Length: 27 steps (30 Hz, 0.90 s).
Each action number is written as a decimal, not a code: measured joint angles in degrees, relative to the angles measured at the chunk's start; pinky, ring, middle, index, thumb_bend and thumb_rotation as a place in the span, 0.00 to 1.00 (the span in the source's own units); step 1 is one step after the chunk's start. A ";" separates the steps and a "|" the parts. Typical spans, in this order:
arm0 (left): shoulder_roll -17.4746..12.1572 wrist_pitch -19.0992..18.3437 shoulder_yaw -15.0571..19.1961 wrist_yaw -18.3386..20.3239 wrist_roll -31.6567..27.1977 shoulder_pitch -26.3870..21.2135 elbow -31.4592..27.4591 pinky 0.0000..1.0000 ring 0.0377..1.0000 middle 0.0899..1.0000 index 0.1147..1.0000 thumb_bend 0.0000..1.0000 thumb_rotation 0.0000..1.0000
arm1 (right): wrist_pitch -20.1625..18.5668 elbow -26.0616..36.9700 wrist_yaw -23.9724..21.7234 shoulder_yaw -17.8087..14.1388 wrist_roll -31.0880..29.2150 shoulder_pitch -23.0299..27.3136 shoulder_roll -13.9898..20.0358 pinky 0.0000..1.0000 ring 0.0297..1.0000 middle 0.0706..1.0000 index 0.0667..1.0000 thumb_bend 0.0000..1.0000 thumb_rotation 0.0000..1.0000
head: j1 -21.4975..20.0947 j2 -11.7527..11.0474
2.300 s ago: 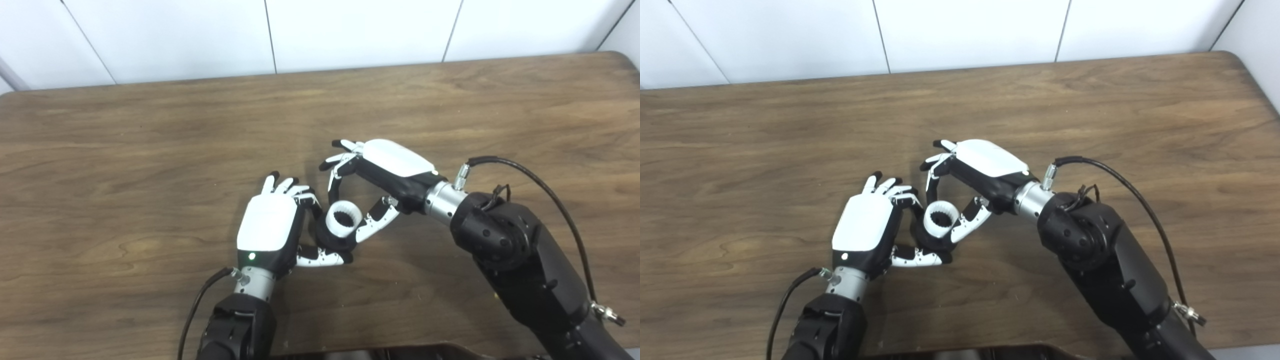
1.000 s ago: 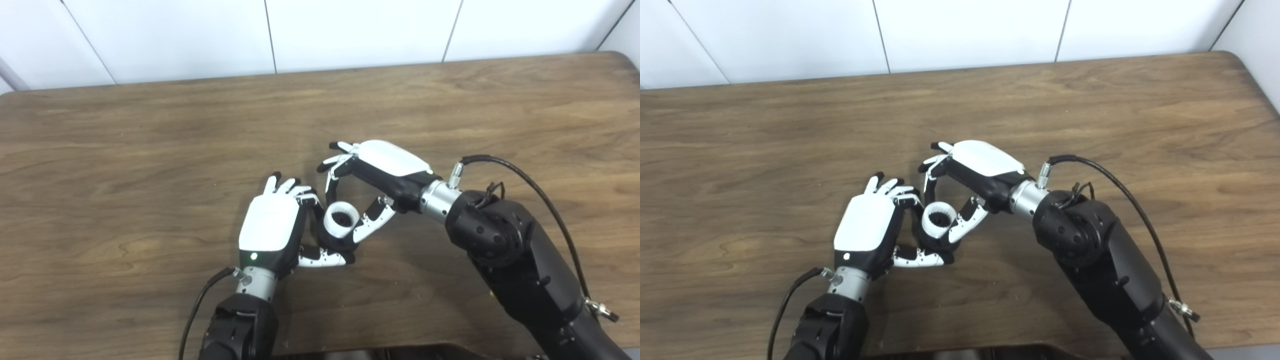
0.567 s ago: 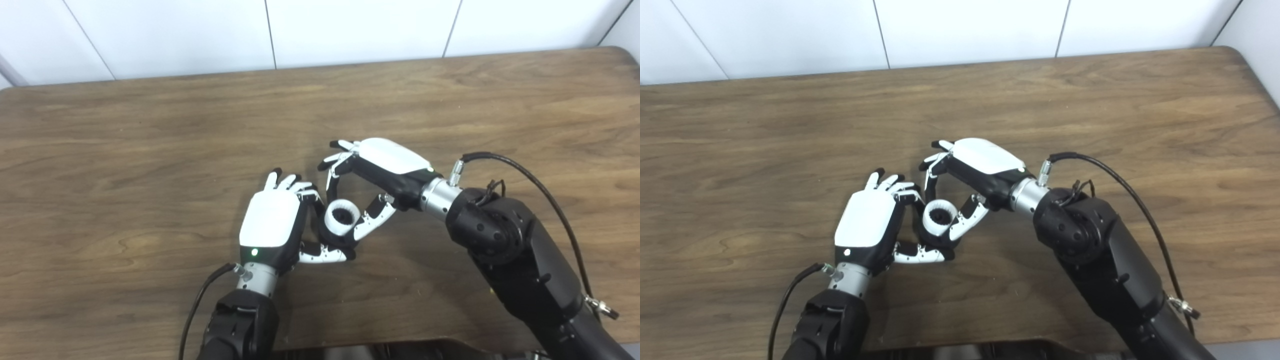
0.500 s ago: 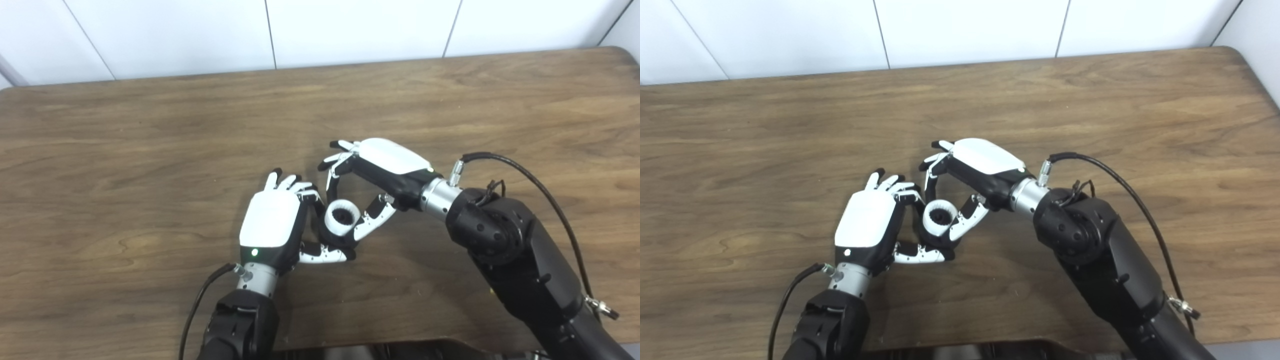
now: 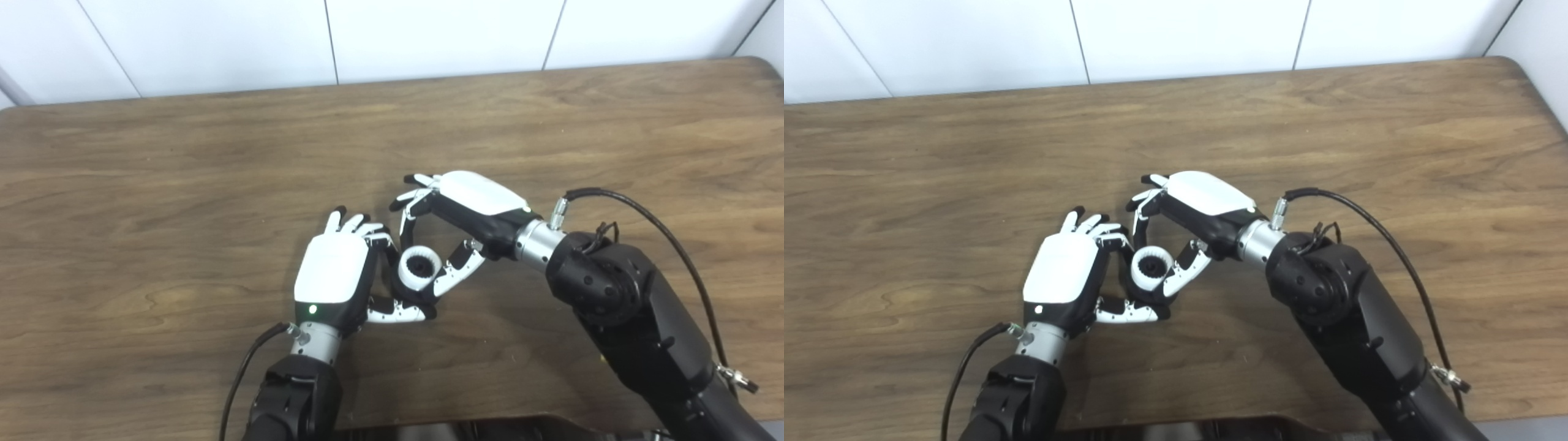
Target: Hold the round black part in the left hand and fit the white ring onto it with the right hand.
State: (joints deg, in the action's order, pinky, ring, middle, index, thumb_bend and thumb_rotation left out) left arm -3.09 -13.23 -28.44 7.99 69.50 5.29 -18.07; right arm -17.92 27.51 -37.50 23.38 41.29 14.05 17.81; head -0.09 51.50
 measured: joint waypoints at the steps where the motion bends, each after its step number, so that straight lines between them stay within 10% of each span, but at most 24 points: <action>1: 0.01 0.00 0.00 0.03 0.00 0.00 -0.01 1.00 0.89 0.76 0.42 0.52 0.06 | 0.01 0.00 0.00 0.05 0.09 0.00 0.01 1.00 0.98 0.83 0.45 0.52 0.14 | 0.00 0.00; 8: 0.09 -0.01 -0.01 0.54 0.17 -0.01 -0.15 1.00 0.89 0.76 0.42 0.52 0.06 | 0.03 0.00 -0.11 0.49 0.67 0.00 0.21 1.00 0.98 0.84 0.46 0.52 0.15 | -0.09 0.00; 10: 0.10 0.00 -0.01 0.53 0.22 0.00 -0.16 1.00 0.88 0.76 0.42 0.52 0.06 | 0.03 0.00 -0.22 0.54 0.75 0.00 0.24 1.00 0.98 0.85 0.58 0.83 0.22 | -0.09 0.00; 14: 0.10 0.00 0.00 0.53 0.17 0.00 -0.16 1.00 0.89 0.76 0.42 0.52 0.06 | 0.03 0.00 -0.50 0.74 1.19 0.00 0.50 1.00 0.98 0.86 0.63 0.98 0.25 | -0.09 0.00; 27: 0.10 0.00 0.02 0.76 0.16 -0.03 -0.22 1.00 0.89 0.77 0.42 0.52 0.06 | 0.15 -0.06 -0.85 1.03 2.36 0.06 0.74 1.00 0.99 0.88 0.64 1.00 0.24 | -0.26 0.00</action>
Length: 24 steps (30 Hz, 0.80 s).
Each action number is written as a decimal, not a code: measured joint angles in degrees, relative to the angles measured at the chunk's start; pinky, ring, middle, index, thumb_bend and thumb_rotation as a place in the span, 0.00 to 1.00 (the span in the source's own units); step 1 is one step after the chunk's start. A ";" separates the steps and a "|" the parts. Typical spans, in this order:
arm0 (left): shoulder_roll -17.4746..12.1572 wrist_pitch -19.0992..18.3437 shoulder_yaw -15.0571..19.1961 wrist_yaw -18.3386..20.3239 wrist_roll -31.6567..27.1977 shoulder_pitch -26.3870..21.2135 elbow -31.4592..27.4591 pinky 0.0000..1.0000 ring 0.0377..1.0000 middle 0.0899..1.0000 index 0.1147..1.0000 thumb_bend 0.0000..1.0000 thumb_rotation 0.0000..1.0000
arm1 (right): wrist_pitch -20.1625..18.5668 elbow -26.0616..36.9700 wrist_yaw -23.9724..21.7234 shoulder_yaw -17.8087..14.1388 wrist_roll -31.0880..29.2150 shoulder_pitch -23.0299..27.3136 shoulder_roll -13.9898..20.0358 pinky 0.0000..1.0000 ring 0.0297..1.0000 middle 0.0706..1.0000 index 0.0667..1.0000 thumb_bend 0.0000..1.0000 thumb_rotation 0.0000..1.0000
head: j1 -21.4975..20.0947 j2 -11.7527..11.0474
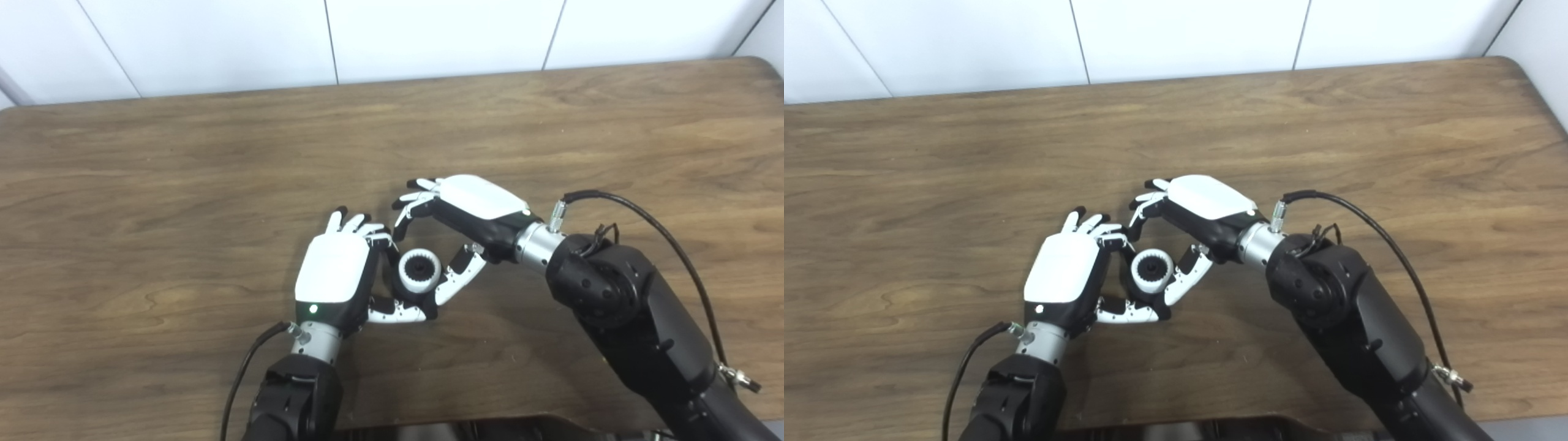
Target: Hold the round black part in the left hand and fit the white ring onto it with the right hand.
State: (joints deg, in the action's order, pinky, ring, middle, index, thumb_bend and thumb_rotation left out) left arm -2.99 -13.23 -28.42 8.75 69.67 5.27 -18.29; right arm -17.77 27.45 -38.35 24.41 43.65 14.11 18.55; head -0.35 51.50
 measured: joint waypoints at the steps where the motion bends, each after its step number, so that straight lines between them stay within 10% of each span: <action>1: 0.00 0.00 0.00 0.00 -0.01 0.00 0.00 1.00 0.89 0.77 0.42 0.52 0.06 | -0.01 0.00 -0.13 0.00 0.03 0.02 0.00 1.00 0.99 0.88 0.63 1.00 0.23 | 0.00 0.00; 24: -0.19 0.55 0.48 -1.16 -1.17 -0.01 0.44 1.00 0.88 0.75 0.42 0.52 0.06 | -0.09 0.37 -0.82 -6.78 -1.13 -0.57 2.08 1.00 0.98 0.86 0.63 1.00 0.24 | -1.05 -0.70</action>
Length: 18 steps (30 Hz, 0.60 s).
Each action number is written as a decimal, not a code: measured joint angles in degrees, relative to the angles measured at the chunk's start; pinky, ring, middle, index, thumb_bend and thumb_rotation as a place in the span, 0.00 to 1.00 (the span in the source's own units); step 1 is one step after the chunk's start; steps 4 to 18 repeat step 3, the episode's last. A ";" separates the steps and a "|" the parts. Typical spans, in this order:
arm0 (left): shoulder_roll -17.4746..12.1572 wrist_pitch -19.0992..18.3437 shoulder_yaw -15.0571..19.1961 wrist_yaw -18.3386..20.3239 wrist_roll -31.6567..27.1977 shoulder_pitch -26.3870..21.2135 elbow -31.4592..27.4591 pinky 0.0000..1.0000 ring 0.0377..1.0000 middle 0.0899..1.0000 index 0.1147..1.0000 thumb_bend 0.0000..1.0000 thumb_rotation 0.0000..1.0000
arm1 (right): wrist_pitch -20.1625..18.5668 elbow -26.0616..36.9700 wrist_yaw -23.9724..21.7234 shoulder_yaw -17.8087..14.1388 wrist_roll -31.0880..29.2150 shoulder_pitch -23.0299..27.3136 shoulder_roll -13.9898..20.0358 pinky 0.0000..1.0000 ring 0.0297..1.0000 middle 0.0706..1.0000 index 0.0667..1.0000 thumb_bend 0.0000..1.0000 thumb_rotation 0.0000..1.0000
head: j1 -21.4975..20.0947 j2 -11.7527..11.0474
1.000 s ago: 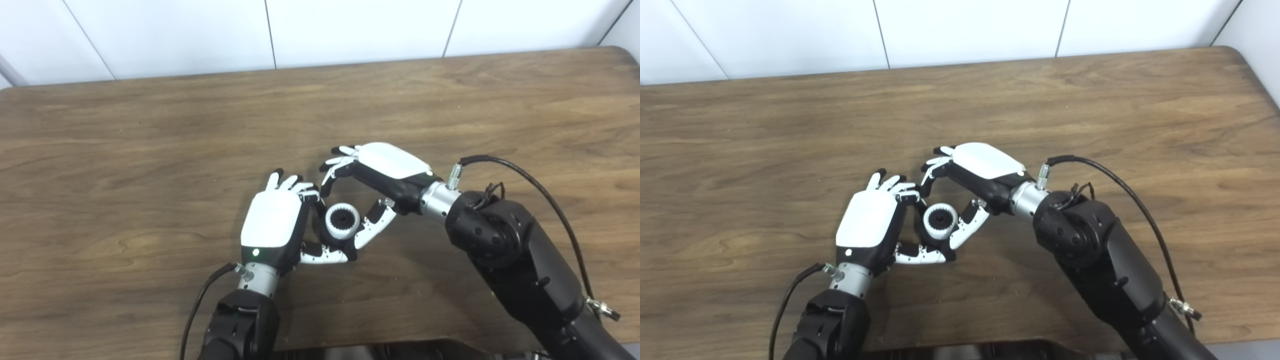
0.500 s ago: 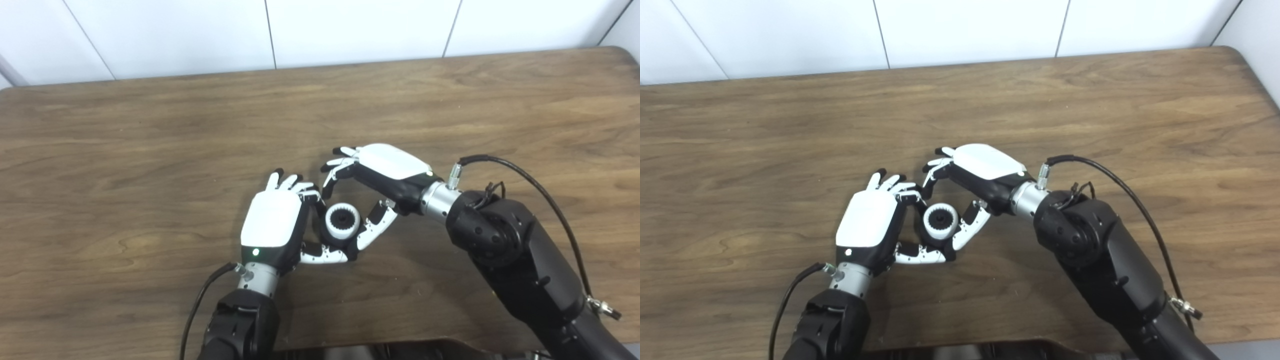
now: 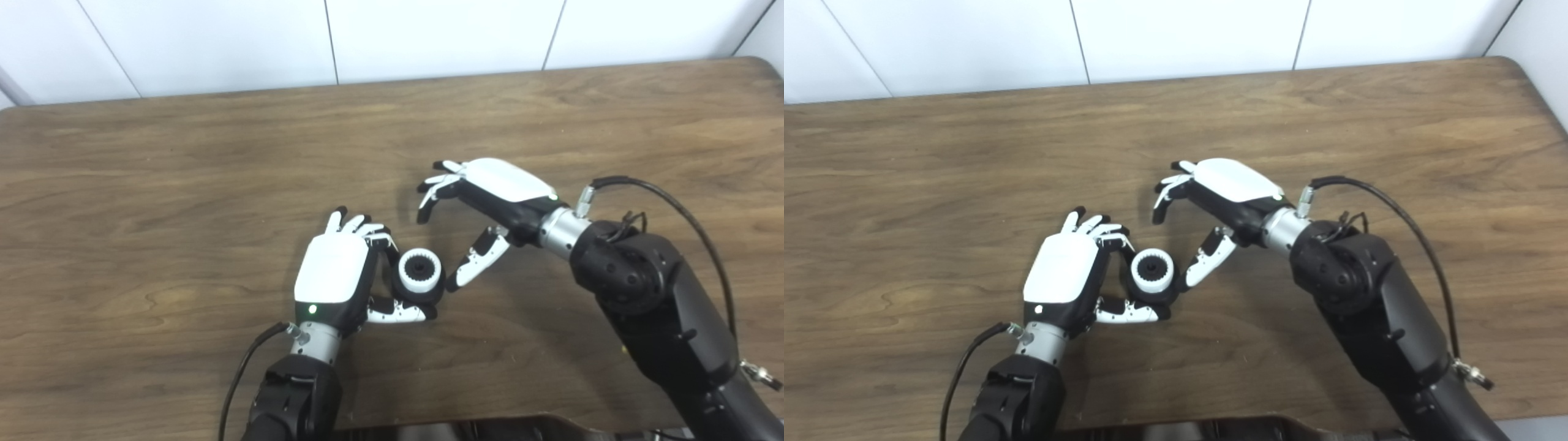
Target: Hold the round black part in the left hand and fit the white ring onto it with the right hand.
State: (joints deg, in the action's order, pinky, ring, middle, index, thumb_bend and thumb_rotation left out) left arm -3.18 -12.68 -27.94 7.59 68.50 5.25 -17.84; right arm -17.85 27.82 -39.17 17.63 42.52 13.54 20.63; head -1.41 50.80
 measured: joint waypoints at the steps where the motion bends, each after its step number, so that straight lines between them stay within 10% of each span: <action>1: -0.03 0.15 0.06 -0.22 -0.15 0.00 0.14 1.00 0.87 0.75 0.42 0.52 0.06 | 0.00 0.19 0.18 -0.59 -0.14 -0.33 0.15 1.00 0.98 0.86 0.63 1.00 0.24 | 0.00 -0.09; 18: -0.10 0.34 0.19 -0.67 -0.58 0.01 0.36 1.00 0.87 0.75 0.42 0.52 0.06 | 0.00 0.51 0.41 -1.69 -0.50 -0.78 0.42 1.00 0.97 0.86 0.64 1.00 0.24 | 0.00 -0.09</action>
